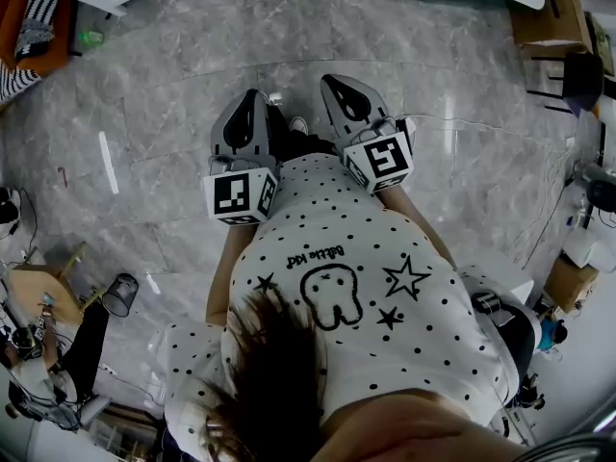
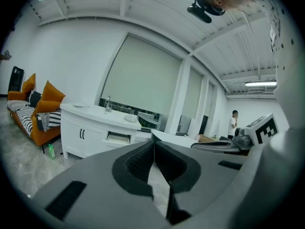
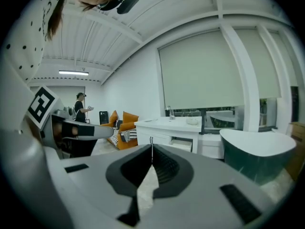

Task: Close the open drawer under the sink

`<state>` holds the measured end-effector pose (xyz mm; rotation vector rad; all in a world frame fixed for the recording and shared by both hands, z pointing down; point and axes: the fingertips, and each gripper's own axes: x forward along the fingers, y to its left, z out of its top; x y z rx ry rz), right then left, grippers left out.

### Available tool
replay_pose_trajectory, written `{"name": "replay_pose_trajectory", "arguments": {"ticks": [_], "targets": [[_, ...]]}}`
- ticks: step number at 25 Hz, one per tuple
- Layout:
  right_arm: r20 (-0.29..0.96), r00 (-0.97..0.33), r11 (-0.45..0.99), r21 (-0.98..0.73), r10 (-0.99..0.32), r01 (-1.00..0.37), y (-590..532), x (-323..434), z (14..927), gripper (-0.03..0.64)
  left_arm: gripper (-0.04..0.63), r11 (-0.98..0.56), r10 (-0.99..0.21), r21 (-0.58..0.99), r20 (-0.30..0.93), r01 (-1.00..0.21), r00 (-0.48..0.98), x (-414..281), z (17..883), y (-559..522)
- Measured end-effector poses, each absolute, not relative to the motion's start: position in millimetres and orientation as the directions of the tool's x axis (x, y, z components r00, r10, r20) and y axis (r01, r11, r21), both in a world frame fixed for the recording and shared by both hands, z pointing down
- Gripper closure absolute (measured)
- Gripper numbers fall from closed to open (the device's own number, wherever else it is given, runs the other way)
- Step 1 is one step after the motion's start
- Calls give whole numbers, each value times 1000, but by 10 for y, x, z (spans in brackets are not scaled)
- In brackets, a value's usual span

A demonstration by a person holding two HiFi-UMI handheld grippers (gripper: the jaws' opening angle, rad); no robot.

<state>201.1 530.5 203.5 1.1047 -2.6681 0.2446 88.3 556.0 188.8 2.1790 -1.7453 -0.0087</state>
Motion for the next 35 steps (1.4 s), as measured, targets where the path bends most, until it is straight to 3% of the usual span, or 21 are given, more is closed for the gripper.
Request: {"name": "replay_pose_trajectory", "arguments": {"ticks": [10,18,35], "targets": [[314,-654,673,-61,-688,-737,4427,998,2040,601,583,-258,-922,288,211,-922,324,-21,1858,4558],[296,-621,633,-67,-726,-771,4311,1037,2027,601,583,-293,-921,243,189,-925,341,-71,1773,4462],[320,-662,672,-97,-678,-734,3844,918,2090,601,581,-221,-929,280,230,-934,288,-228,1900,4034]]}}
